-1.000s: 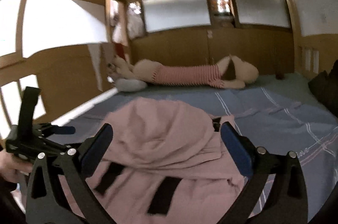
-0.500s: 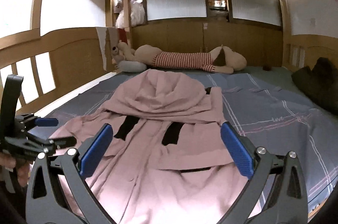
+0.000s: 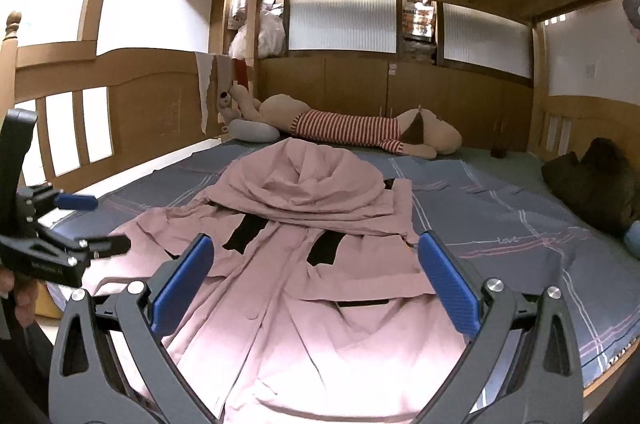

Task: Fold large clothes

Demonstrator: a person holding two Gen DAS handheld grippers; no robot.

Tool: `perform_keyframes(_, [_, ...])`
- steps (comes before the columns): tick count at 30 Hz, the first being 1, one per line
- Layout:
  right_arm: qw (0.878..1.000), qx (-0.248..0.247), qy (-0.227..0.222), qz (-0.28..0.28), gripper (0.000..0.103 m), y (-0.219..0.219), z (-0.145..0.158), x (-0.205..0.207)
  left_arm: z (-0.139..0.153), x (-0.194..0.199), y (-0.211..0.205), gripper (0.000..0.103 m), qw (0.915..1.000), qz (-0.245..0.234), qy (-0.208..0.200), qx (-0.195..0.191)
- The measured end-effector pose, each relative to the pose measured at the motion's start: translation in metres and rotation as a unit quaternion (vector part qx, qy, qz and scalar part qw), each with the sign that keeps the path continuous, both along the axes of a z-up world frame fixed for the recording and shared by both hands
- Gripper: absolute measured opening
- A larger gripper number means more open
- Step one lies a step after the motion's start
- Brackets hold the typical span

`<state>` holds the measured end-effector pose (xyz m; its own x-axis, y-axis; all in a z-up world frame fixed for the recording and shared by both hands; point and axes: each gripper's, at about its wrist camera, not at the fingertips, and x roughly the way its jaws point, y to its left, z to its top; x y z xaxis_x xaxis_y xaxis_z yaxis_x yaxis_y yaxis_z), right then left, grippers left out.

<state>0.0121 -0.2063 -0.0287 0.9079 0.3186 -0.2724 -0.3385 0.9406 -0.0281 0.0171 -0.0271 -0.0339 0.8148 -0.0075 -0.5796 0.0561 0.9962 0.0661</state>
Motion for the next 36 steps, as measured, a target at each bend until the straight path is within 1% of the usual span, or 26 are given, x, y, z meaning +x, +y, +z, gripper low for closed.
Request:
perform_keyframes(5, [1.0,-0.012,-0.012,-0.003,0.102,0.0,0.006,-0.013,0.01,-0.01,0.001,0.101,0.9999,0.006,-0.011,0.001])
perform_keyframes(10, [1.0,-0.01,-0.02,-0.003,0.102,-0.003,0.017,-0.022,0.023,-0.02,0.005,0.101,0.9997,0.006,-0.024,0.002])
perform_keyframes(15, [0.999,-0.025,-0.044,0.003,0.102,-0.001,0.03,-0.038,0.037,-0.034,0.005,0.101,0.9995,-0.001,-0.03,-0.004])
perform_keyframes(17, [0.997,-0.042,-0.059,0.013,0.102,0.002,0.033,-0.048,0.043,-0.041,0.005,0.101,0.9994,-0.004,-0.035,-0.004])
perform_keyframes(19, [0.993,-0.078,-0.08,0.028,0.102,0.01,0.033,-0.062,0.053,-0.054,0.007,0.101,0.9989,-0.009,-0.045,-0.007])
perform_keyframes(22, [0.977,-0.164,-0.112,0.077,0.102,0.026,0.018,-0.086,0.063,-0.073,0.016,0.101,0.9975,-0.006,-0.07,-0.006])
perform_keyframes(23, [0.97,-0.193,-0.12,0.087,0.102,0.031,0.011,-0.092,0.063,-0.074,0.018,0.101,0.9974,-0.003,-0.072,-0.002])
perform_keyframes(25, [0.942,-0.291,-0.131,0.105,0.102,0.05,-0.022,-0.104,0.063,-0.075,0.025,0.101,0.9976,0.007,-0.068,0.003])
perform_keyframes(26, [0.92,-0.351,-0.13,0.115,0.102,0.061,-0.047,-0.108,0.062,-0.075,0.03,0.101,0.9978,0.013,-0.064,-0.002])
perform_keyframes(27, [0.906,-0.384,-0.131,0.121,0.102,0.066,-0.063,-0.112,0.062,-0.074,0.032,0.101,0.9979,0.015,-0.063,-0.007])
perform_keyframes(29, [0.871,-0.454,-0.135,0.133,0.102,0.076,-0.101,-0.119,0.061,-0.07,0.037,0.101,0.9982,0.025,-0.054,-0.011])
perform_keyframes(30, [0.844,-0.498,-0.138,0.143,0.102,0.081,-0.127,-0.124,0.062,-0.068,0.039,0.101,0.9983,0.026,-0.049,-0.016])
perform_keyframes(32, [0.795,-0.57,-0.145,0.15,0.102,0.085,-0.169,-0.127,0.063,-0.065,0.043,0.101,0.9982,0.025,-0.048,-0.026])
perform_keyframes(33, [0.779,-0.592,-0.151,0.144,0.102,0.086,-0.182,-0.126,0.063,-0.064,0.043,0.101,0.9982,0.028,-0.046,-0.027])
perform_keyframes(34, [0.769,-0.605,-0.155,0.135,0.102,0.085,-0.191,-0.123,0.064,-0.064,0.044,0.101,0.9982,0.027,-0.047,-0.027])
perform_keyframes(35, [0.763,-0.615,-0.158,0.123,0.102,0.085,-0.198,-0.119,0.064,-0.064,0.044,0.101,0.9982,0.026,-0.048,-0.026])
perform_keyframes(36, [0.762,-0.617,-0.159,0.117,0.102,0.084,-0.201,-0.116,0.064,-0.063,0.043,0.101,0.9982,0.026,-0.048,-0.025])
